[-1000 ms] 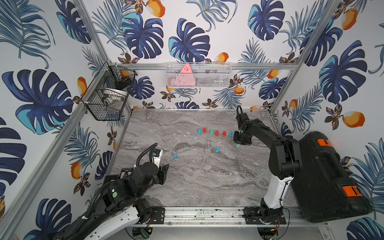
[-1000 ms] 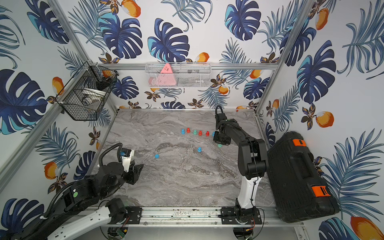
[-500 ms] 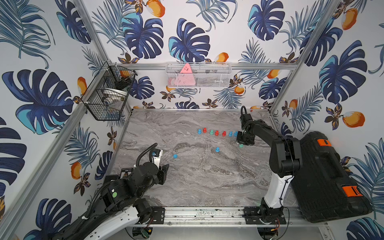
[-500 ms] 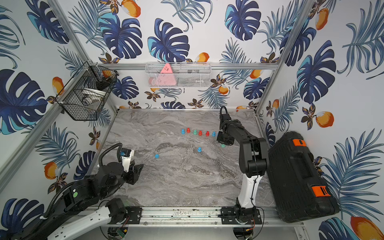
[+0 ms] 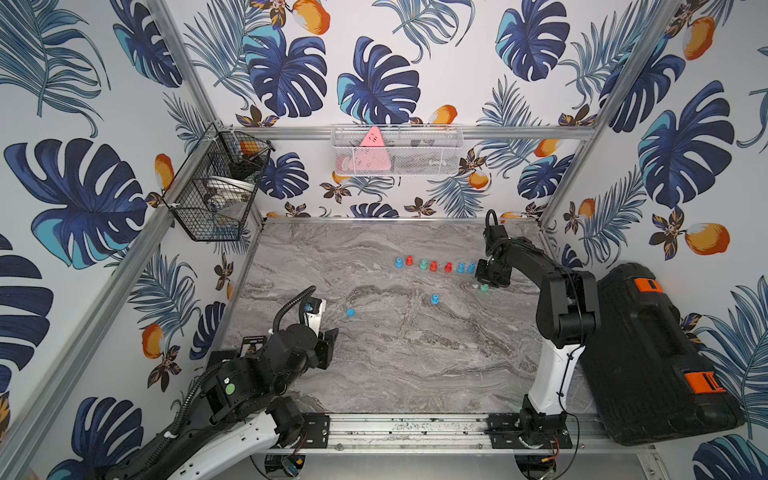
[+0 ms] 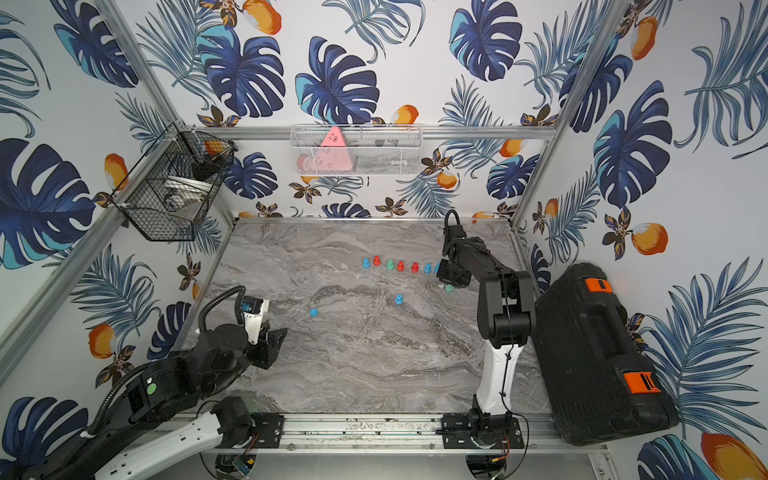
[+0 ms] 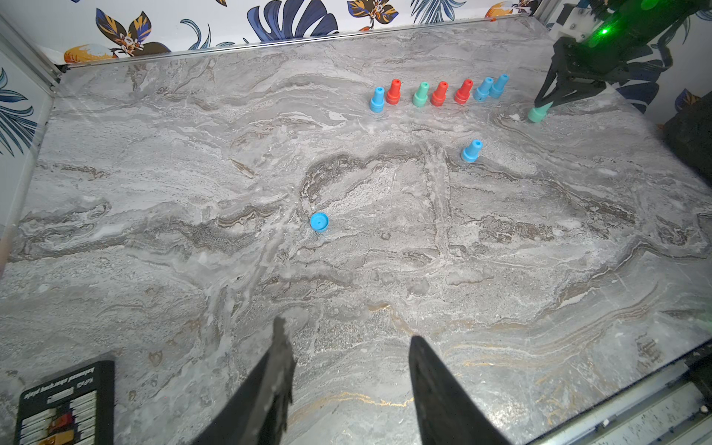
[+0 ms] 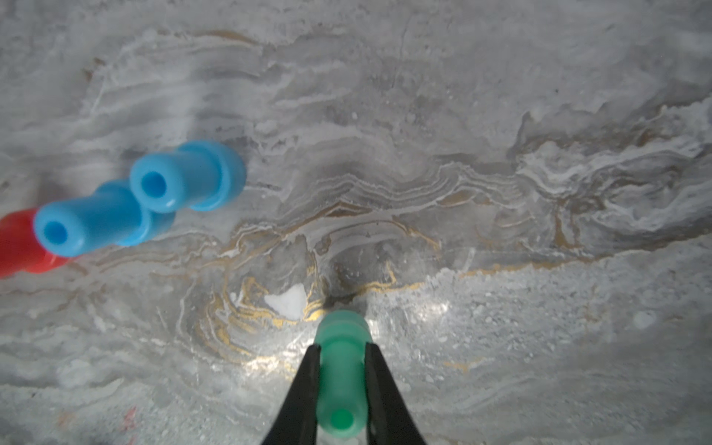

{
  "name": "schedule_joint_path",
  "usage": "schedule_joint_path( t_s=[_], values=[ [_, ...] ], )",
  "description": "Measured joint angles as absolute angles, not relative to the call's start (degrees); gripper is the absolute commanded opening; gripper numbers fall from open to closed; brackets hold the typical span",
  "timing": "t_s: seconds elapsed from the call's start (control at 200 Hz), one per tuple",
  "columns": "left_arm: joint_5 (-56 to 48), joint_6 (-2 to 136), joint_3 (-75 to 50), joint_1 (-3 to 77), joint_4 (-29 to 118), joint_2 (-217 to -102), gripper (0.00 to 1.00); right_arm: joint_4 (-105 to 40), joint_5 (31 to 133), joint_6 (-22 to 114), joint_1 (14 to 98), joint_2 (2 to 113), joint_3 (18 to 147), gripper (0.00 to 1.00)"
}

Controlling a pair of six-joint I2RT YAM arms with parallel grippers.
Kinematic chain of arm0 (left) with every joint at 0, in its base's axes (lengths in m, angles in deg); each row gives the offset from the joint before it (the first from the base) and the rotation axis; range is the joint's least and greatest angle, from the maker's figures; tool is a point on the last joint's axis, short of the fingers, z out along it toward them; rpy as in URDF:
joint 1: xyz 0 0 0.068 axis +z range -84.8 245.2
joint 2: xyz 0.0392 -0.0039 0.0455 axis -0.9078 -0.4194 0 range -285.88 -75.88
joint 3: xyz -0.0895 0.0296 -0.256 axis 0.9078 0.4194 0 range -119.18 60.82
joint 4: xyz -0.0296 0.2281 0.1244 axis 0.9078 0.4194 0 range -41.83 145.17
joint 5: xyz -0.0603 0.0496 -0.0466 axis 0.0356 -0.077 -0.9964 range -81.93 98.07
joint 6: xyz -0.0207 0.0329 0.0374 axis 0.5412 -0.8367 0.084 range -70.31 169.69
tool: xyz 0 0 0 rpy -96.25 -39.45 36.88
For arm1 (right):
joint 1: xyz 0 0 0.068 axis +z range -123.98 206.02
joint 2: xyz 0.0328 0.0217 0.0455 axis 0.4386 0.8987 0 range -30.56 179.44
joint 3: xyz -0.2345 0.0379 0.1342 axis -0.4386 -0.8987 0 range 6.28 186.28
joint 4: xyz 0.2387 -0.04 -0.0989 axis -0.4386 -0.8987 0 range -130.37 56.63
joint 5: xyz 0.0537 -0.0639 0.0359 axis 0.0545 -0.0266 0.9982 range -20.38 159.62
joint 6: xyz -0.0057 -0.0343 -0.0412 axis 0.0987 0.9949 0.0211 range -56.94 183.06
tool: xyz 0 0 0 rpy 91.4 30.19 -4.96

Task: Close the stamp cap
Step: Place the stamp at the center of the board.

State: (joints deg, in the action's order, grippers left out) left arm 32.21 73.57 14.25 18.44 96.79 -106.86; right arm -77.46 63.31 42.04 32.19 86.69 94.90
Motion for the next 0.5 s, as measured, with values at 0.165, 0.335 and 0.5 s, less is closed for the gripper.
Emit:
schedule_joint_path(
  t_s=[0.165, 0.335, 0.5],
  values=[
    [32.23, 73.57, 14.25, 18.44, 96.79, -106.99, 0.53, -77.64, 63.27, 41.62, 31.88, 87.85, 95.91, 0.17],
    [32.23, 73.57, 14.25, 18.44, 96.79, -107.1, 0.53, -77.62, 63.09, 41.6, 31.69, 88.53, 96.52, 0.17],
    [32.23, 73.57, 14.25, 18.44, 96.79, -107.04, 0.53, -77.6, 63.03, 41.6, 31.54, 88.86, 96.93, 0.17]
  ],
)
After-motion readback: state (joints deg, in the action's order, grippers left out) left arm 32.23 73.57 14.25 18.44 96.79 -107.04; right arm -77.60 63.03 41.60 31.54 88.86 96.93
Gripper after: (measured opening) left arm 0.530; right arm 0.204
